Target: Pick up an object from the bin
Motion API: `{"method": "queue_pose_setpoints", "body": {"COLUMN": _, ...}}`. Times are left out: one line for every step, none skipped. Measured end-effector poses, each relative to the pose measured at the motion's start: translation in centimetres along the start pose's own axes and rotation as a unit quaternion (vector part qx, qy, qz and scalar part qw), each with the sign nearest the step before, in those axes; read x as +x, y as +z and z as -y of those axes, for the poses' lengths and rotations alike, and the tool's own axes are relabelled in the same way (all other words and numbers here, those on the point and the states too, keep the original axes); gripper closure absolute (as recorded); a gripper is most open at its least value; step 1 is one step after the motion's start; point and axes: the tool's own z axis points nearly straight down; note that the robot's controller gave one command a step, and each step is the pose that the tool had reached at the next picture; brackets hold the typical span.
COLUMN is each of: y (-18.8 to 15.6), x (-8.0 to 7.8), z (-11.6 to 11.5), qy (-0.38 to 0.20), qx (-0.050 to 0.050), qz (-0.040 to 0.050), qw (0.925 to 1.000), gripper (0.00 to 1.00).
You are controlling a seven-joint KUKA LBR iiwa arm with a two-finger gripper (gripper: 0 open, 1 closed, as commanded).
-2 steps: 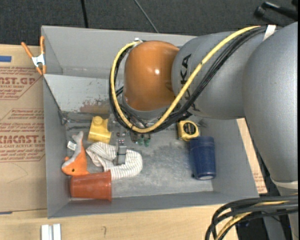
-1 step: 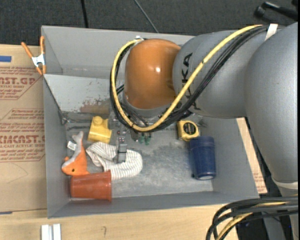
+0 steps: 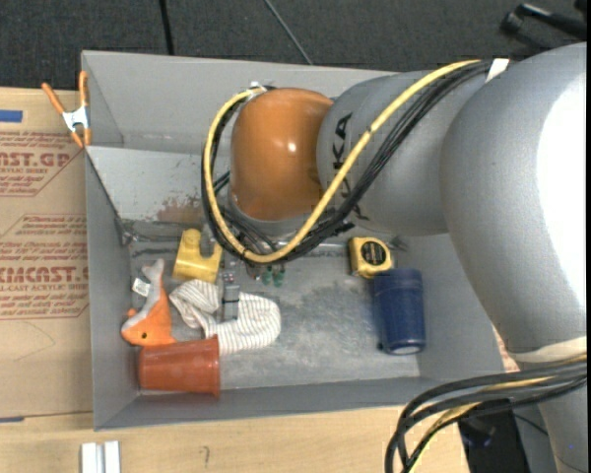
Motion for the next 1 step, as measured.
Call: {"method": "queue_pose_setpoints", "body": {"y": 5.89, "x": 0.04, "z": -1.71, "qy": -0.003, "qx": 0.000, "qz": -0.0047, "qw": 1.0000, "gripper": 1.00}}
